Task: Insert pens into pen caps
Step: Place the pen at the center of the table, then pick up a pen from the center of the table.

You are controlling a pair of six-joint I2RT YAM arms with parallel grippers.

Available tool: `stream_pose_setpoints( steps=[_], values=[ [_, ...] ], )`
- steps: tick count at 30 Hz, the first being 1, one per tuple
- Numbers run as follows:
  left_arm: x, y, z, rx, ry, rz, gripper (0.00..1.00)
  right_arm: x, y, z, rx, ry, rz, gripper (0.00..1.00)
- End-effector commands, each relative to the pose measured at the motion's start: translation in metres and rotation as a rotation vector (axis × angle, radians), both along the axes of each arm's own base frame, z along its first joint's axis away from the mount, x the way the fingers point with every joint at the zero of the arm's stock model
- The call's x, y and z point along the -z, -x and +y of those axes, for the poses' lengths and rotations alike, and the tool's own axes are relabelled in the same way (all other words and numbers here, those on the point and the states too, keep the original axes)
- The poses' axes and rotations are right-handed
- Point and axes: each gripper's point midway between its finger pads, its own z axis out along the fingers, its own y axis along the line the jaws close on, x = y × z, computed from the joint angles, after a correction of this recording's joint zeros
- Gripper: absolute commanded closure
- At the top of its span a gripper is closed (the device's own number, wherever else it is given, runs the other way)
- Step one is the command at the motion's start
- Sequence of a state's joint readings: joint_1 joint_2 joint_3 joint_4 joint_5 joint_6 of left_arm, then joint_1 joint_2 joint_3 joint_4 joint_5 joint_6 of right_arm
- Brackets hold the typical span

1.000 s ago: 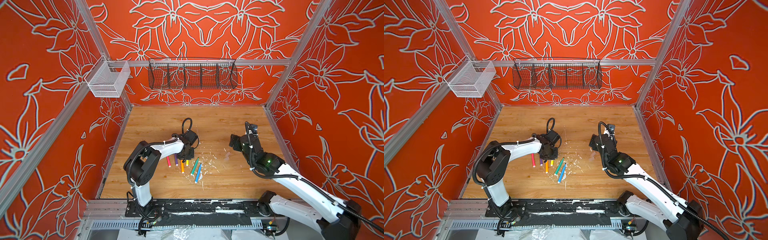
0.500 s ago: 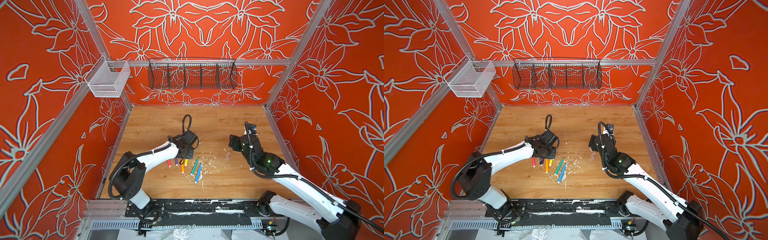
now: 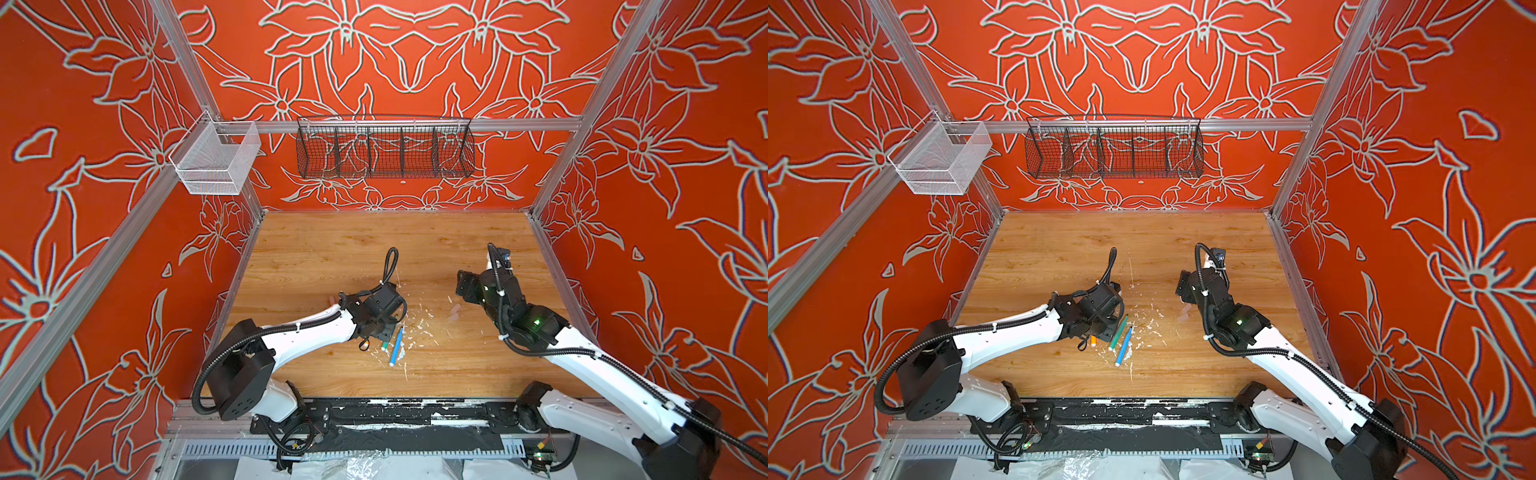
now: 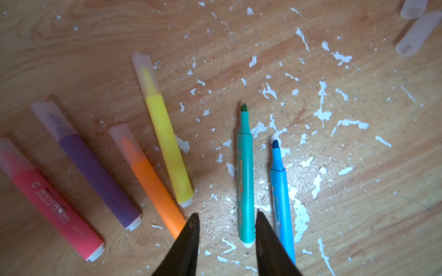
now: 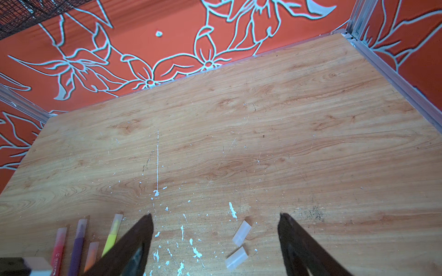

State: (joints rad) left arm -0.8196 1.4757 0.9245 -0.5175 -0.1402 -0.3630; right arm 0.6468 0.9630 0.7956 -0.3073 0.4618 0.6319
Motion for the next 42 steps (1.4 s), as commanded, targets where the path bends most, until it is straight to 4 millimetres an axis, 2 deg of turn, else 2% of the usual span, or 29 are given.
stream_pose_setpoints(
  steps=[1,8,16,23,30,33,42],
  values=[
    [0.006,0.001,-0.013,0.047,0.015,0.034,0.63,-0.006,-0.002,-0.001,0.008,-0.006,-0.007,0.16],
    [0.022,0.002,-0.014,0.045,-0.038,0.094,0.63,-0.005,-0.003,0.002,-0.001,-0.015,0.008,0.17],
    [0.026,0.000,-0.007,0.024,-0.078,0.089,0.63,-0.006,-0.002,0.000,0.004,-0.010,0.002,0.17],
    [0.035,0.007,-0.011,0.060,-0.080,0.144,0.64,-0.008,-0.001,0.002,-0.004,-0.021,0.002,0.17],
    [0.049,0.017,-0.001,0.061,-0.115,0.173,0.63,-0.009,0.000,0.003,-0.012,-0.020,0.003,0.17],
    [0.052,0.019,-0.007,0.078,-0.103,0.199,0.64,-0.008,0.000,0.004,-0.017,-0.029,0.008,0.18],
    [0.056,0.020,-0.005,0.075,-0.130,0.218,0.64,-0.001,-0.003,0.009,-0.027,-0.027,0.031,0.18]
  ],
)
